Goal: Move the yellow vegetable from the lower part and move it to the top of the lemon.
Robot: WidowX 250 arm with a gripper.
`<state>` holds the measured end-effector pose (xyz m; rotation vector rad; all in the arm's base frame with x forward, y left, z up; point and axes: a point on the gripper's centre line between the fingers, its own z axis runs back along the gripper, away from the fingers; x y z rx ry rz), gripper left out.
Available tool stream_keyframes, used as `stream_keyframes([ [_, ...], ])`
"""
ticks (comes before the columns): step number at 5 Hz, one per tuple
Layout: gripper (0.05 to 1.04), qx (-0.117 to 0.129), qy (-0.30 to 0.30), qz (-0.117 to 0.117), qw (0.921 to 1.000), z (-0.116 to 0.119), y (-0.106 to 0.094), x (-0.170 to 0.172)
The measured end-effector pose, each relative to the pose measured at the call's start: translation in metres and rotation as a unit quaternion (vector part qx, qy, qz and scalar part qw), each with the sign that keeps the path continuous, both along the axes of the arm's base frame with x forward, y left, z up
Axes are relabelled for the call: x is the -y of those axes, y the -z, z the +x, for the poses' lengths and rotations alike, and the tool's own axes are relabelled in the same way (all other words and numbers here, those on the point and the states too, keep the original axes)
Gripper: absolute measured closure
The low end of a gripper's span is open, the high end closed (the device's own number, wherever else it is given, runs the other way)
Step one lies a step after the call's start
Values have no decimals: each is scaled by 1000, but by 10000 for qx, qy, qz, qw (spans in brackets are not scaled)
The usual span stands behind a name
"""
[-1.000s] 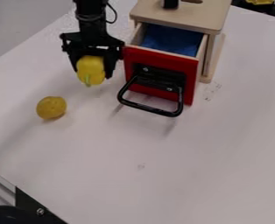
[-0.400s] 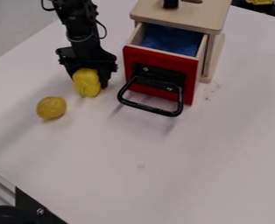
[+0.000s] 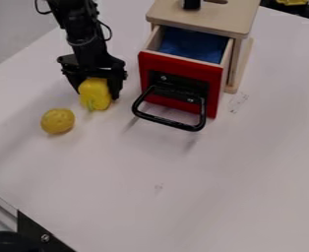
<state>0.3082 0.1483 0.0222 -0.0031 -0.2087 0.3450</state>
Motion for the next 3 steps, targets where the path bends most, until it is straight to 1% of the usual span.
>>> stream_keyframes([
  [1,83,46,111,97,9999,12,-37,2],
  [2,83,-87,208,121,9997,9,-50,8],
  [3,83,-227,286,150,9992,2,-58,9],
])
